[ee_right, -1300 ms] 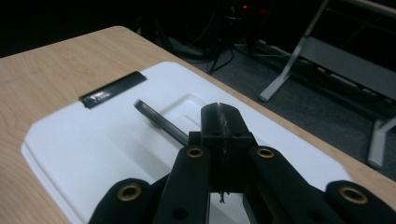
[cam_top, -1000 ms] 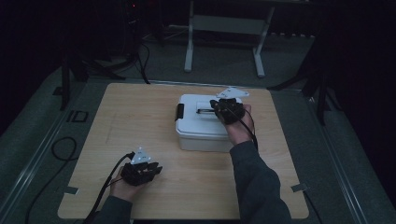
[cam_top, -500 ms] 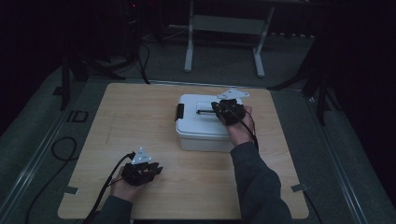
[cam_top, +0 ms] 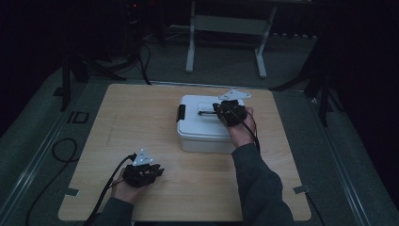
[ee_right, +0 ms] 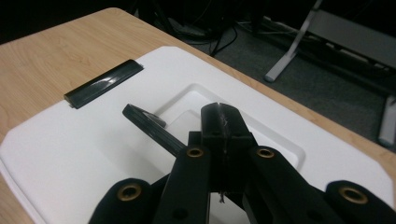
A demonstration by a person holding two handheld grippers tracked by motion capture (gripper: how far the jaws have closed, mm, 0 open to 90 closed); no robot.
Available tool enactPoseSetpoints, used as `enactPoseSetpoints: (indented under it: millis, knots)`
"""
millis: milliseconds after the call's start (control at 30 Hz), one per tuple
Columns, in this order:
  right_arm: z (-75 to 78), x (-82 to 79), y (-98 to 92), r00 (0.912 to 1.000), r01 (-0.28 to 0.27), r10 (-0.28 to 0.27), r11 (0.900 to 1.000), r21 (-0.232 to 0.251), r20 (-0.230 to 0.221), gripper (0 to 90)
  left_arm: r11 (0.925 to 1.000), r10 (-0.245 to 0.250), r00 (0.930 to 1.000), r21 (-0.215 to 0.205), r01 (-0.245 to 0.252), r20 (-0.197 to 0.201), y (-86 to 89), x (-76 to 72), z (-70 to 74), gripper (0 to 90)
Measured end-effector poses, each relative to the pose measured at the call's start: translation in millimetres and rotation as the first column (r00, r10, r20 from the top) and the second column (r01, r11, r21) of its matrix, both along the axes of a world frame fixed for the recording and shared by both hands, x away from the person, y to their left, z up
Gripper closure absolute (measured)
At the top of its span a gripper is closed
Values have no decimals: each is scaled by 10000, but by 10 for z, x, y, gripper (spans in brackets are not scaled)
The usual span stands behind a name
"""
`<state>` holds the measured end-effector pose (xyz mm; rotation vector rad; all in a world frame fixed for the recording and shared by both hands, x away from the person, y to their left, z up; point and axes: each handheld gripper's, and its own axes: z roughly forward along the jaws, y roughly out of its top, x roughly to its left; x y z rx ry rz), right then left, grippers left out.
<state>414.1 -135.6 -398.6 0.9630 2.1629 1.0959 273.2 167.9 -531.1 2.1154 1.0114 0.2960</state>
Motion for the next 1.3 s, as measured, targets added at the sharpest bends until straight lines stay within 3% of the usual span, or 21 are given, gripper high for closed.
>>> enactPoseSetpoints:
  millis: [300,867,1300]
  knots:
    - [-9,-44,-11,10000,-75,75,10000,48,22,899,10000,-11,10000,14,11,-21,-5,2,-2,724]
    - [-22,-190,110,9954,-930,929,9957,33,218,898,10000,18,10000,-27,-18,-15,-9,-2,-1,723]
    - [-5,-263,149,9927,-1191,1188,9928,106,226,898,10000,17,10000,17,-17,-4,-6,1,-2,722]
